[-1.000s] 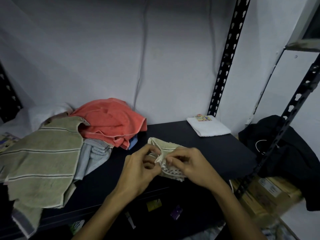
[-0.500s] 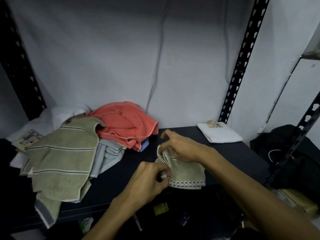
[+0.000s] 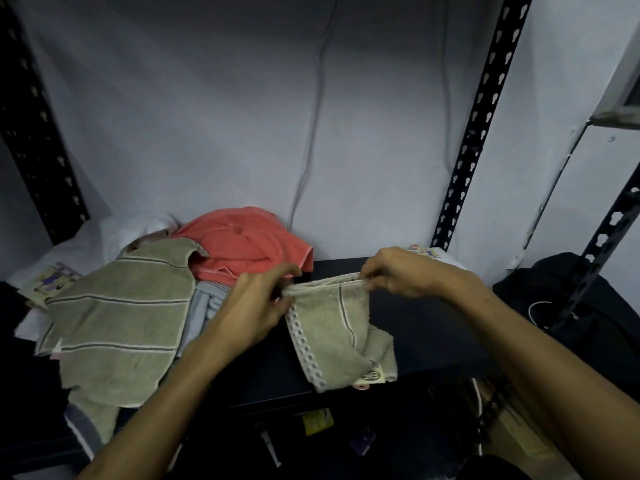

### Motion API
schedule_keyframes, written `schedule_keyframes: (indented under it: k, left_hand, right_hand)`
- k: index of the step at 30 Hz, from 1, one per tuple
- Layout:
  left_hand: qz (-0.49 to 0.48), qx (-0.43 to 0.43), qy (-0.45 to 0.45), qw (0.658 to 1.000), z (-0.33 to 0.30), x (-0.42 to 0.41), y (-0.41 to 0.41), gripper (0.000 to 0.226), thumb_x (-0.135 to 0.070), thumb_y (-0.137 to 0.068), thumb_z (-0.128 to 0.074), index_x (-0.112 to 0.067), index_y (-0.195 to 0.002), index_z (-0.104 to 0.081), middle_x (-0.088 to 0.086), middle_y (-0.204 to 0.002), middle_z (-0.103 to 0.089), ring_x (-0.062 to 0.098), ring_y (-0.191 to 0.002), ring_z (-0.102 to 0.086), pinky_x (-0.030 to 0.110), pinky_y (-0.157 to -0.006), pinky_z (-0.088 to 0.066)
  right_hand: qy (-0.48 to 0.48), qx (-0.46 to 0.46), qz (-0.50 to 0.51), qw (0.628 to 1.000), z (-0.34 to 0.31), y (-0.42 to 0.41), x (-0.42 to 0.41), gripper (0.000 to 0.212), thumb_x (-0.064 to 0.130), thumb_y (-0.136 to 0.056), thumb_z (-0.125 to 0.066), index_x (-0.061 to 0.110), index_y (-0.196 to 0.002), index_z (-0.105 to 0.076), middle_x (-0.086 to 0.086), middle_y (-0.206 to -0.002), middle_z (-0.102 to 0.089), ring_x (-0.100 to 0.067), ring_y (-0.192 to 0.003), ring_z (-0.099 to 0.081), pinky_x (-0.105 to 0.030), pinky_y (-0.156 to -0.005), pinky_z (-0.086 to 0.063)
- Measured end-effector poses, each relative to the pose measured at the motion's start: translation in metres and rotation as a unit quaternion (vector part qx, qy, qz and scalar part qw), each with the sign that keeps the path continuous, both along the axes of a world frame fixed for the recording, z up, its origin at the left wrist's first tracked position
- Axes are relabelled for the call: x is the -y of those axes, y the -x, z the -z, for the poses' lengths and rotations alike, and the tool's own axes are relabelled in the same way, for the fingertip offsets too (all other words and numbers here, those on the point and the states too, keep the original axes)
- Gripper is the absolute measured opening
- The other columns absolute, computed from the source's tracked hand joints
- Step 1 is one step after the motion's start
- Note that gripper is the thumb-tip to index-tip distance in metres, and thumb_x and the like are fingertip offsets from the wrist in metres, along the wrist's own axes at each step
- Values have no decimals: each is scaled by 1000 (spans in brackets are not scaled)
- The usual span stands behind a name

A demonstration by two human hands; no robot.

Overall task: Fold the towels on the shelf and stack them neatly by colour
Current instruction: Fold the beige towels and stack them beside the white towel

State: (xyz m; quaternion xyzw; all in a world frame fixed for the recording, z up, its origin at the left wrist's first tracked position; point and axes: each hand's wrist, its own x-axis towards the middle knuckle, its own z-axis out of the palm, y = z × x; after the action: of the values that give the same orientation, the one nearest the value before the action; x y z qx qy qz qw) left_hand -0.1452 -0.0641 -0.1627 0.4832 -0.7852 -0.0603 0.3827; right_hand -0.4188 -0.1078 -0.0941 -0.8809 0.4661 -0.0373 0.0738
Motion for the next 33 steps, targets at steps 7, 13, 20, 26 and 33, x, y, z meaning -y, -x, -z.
schedule_keyframes:
  k: [7, 13, 20, 26, 33]
  left_hand:
    - [17, 50, 57, 997, -44, 30, 8, 23, -10, -83, -77, -21, -103, -76, -7, -85, -76, 8, -78, -70, 35, -77, -58]
    - [13, 61, 111, 992, -96, 36, 23, 18, -14, -86, -78, -17, -104, -76, -2, -88, -77, 11, -80, -71, 30, -84, -57]
    - [29, 91, 181, 979, -169, 62, 48, 18, -14, -87, -77, -13, -104, -75, 2, -93, -78, 19, -82, -72, 31, -84, -54]
    - [-18, 134, 200, 970, -200, 112, 77, 11, -10, -89, -67, -10, -99, -71, 9, -92, -74, 28, -80, -66, 46, -75, -56]
    - [-18, 15, 231, 973, -156, 121, 89, 10, -12, -91, -59, -12, -97, -67, 4, -85, -74, 24, -73, -69, 41, -71, -55]
  right_hand:
    - [60, 10, 31, 998, -27, 13, -8, 7, 23, -92, -71, 16, -91, -73, 3, -81, -69, -17, -82, -62, -38, -79, -52]
    - [151, 57, 62, 985, -75, 28, -24, 11, 36, -89, -74, 27, -86, -70, 19, -70, -64, -1, -65, -57, -33, -70, -51]
    - [272, 82, 77, 956, -128, 48, -10, 20, 28, -87, -76, 15, -83, -62, 6, -77, -56, -20, -74, -52, -40, -69, -47]
    - [316, 119, 113, 934, -149, 59, 37, 29, 6, -83, -76, 4, -69, -51, -7, -74, -56, -28, -70, -51, -40, -64, -42]
    - [362, 177, 122, 907, -106, 68, 52, 13, 5, -84, -72, 3, -81, -60, -6, -83, -55, -28, -73, -55, -37, -67, -45]
